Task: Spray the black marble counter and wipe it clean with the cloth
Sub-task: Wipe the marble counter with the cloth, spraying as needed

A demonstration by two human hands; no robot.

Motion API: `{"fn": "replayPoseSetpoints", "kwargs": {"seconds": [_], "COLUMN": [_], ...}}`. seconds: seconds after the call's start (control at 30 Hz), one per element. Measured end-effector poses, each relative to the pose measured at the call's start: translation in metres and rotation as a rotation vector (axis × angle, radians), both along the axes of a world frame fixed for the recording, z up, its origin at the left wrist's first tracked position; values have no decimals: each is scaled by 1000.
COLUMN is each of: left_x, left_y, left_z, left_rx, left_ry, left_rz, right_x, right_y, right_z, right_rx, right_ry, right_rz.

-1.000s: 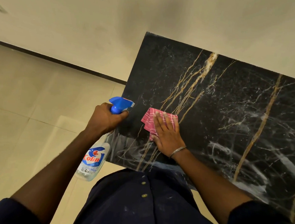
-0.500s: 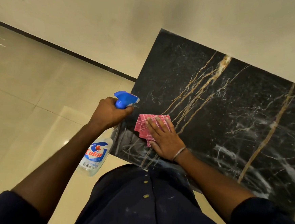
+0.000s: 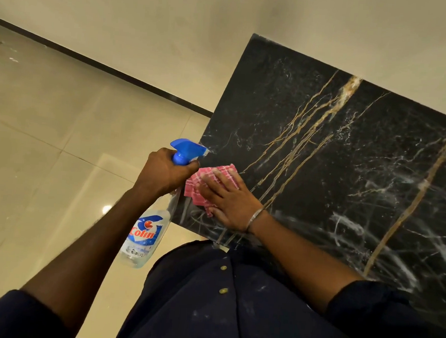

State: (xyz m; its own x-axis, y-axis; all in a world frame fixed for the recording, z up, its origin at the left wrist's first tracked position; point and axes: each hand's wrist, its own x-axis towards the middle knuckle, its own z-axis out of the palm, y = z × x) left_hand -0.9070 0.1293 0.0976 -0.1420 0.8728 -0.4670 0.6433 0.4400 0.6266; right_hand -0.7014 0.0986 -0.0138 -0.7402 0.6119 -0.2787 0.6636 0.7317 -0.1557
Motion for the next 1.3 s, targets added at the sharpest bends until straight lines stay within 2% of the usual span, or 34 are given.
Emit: {"fn": "replayPoseSetpoints", "kwargs": {"seconds": [0.17,0.3,0.5,0.67,0.8,0.97,1.13,1.3], "left_x": [-2,3,9,9,11,9,5,5], "left_y": [-1,-1,-3,-2,-1,-4,-8,-6], "left_z": [-2,-1,-2,-3,0,-1,-4,-3], "left_rx": [-1,13,23,22,26,24,23,18], "left_ry": [2,-2,21,8,3,4,28,9], "left_rz": [-3,-10,-35,-41,-39,-21,-11,-10], "right_x": [35,3,-57,-29,1,-23,-66,-16], "right_y": [-20,-11,2,-8,-24,-21,-12,-27], "right_z": [-3,2,14,5,-6,-5,6,-4], "right_rx": [-15,-72,-54,-53,-26,-26,20,-17], "right_ry": [-3,-25,-80,-20,-13,36,-12,-12], "right_rz": [-50,-133,-3,58,-19,-81,43,115]}}
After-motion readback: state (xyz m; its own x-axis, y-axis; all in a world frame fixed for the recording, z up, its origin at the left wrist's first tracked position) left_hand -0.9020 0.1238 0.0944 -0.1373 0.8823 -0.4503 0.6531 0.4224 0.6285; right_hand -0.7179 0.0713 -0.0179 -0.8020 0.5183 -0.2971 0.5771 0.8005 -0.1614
